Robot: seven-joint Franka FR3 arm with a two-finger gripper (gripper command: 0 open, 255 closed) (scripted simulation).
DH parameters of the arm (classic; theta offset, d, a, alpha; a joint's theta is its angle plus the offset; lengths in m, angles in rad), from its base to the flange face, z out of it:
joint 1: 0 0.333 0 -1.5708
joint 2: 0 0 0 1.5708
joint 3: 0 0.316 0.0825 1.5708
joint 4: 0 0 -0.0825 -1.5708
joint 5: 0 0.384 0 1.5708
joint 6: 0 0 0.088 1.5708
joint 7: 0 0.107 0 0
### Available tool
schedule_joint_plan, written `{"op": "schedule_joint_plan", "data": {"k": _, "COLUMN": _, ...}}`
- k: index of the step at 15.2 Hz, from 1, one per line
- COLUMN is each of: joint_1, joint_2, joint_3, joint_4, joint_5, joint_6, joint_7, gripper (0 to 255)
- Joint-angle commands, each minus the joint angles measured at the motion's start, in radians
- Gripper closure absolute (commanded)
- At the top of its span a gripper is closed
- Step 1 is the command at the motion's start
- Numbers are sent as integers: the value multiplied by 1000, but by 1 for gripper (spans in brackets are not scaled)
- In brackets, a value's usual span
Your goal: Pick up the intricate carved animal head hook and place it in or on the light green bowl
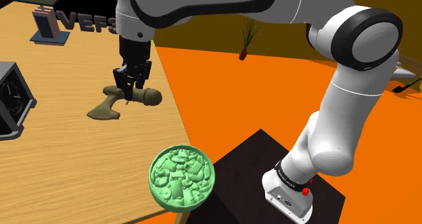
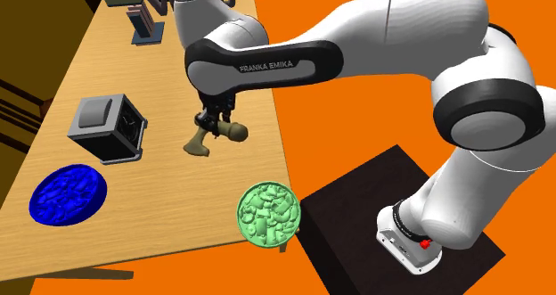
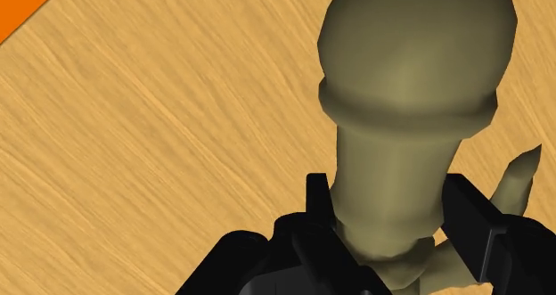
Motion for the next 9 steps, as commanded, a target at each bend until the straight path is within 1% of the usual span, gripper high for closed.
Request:
{"op": "schedule_joint_plan", "data": {"k": 1, "joint_1": 0, "joint_2": -4, "joint_3": 0, "joint_4": 24, "joint_5": 0, "joint_6": -27, "joint_7": 2, "gripper": 255}}
{"op": "schedule_joint_plan", "data": {"k": 2, "joint_1": 0, "joint_2": -5, "joint_3": 0, "joint_4": 32, "joint_5": 1, "joint_6": -37, "joint_7": 3, "gripper": 255}}
{"op": "schedule_joint_plan", "data": {"k": 5, "joint_1": 0, "joint_2": -121, "joint_3": 14, "joint_4": -116, "joint_5": 37, "joint_6": 2, "joint_7": 10, "gripper": 255}}
{"op": "schedule_joint_plan", "data": {"k": 9, "joint_1": 11, "joint_2": -268, "joint_3": 32, "joint_4": -285, "joint_5": 89, "joint_6": 35, "joint_7": 20, "gripper": 255}}
